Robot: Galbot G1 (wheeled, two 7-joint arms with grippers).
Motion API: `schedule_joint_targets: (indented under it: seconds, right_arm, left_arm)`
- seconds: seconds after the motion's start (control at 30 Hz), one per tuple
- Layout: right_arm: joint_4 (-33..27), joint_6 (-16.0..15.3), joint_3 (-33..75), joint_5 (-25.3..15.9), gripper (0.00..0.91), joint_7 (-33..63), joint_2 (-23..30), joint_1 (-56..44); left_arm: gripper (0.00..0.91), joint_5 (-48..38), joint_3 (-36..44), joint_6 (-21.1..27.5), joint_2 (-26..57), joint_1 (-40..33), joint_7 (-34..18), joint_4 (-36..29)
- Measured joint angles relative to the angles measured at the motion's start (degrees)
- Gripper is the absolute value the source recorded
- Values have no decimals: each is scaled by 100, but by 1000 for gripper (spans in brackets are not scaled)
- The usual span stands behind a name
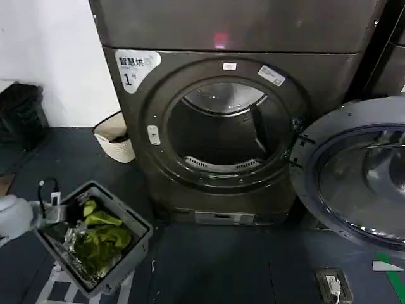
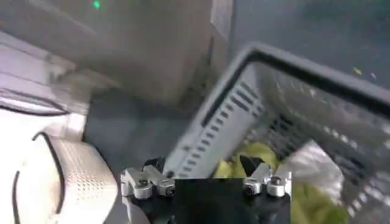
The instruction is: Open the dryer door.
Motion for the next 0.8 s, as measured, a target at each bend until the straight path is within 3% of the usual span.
schedule_joint_targets:
  seconds: [0.27,0.53,0.8]
  right_arm:
    - [-73,8,-117,-34,907,-17,-49,63]
    - [-33,-2,-77,-34,907,-77,-29,6]
    - [11,-21,-77,-34,907,-94,-2,12]
  left_arm:
    - [907,407,-540,-146,266,717,163,56]
    - [907,868,-779,-158,350,884,630,133]
    - [907,889,-854,-114,433,922,628,99]
